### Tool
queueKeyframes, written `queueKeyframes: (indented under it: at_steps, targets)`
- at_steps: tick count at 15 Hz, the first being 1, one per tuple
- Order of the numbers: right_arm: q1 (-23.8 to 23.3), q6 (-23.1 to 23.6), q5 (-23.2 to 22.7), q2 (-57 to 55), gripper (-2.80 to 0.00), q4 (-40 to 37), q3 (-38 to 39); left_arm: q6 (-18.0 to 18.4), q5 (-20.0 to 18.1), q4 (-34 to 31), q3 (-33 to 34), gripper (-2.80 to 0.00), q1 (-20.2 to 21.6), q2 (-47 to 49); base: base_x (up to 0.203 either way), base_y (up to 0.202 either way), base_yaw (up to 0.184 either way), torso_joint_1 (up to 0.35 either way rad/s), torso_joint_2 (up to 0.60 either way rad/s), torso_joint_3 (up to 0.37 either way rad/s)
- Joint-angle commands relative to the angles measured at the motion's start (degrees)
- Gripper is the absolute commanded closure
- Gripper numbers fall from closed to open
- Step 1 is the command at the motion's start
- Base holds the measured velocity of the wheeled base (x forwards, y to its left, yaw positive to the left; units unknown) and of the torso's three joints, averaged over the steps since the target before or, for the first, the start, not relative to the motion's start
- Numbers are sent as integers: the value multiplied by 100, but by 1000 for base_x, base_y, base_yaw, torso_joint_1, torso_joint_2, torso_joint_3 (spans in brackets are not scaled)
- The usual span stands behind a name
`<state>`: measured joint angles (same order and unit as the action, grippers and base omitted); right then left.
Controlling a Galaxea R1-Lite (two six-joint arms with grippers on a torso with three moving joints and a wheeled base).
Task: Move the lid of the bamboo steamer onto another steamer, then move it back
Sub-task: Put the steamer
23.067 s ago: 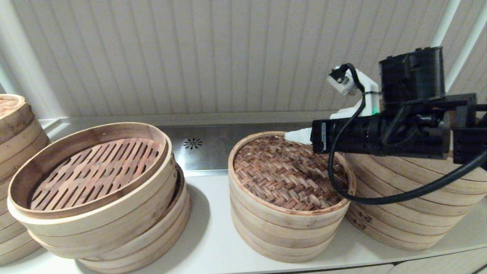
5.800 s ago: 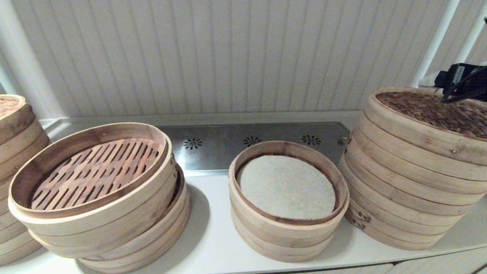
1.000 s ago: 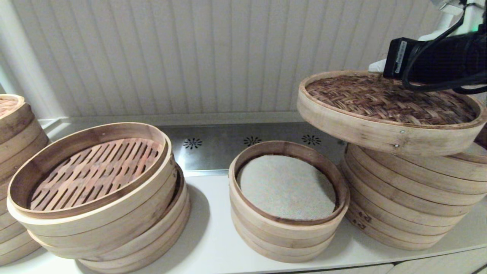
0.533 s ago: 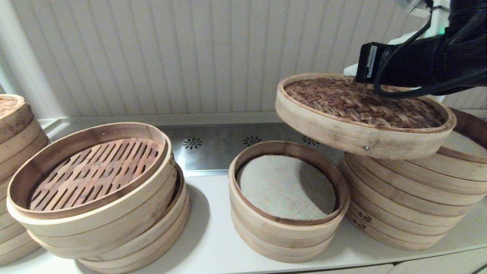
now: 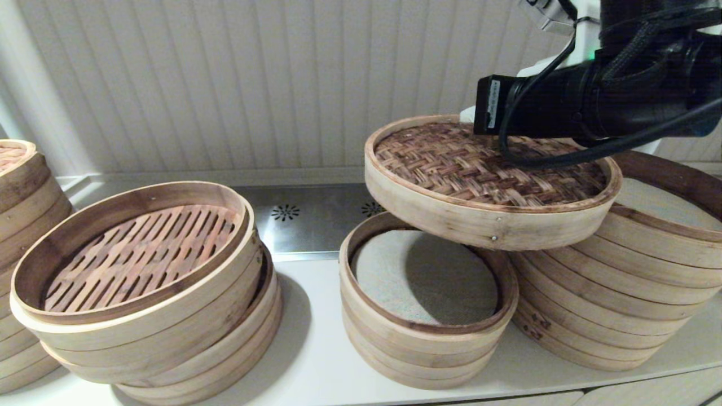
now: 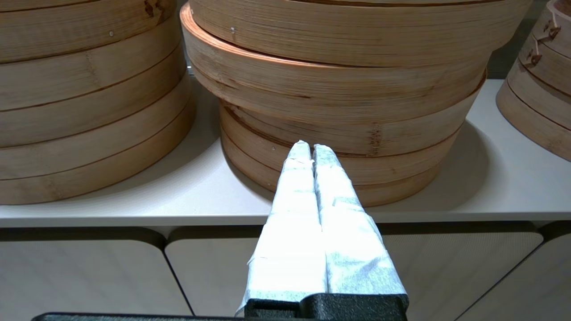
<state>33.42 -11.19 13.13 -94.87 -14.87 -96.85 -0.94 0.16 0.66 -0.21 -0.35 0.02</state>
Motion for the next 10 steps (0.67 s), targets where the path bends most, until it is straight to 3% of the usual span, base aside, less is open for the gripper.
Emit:
queueKeyframes:
  at_steps: [1, 10]
  targets:
    - [130, -15, 40, -135, 0, -7, -3, -3, 2, 4, -1, 0, 0, -1, 0, 0, 0, 0, 0, 0]
    - [295, -210, 29, -259, 0, 19, 460, -3, 2, 4, 1, 0, 0, 1, 0, 0, 0, 0, 0, 0]
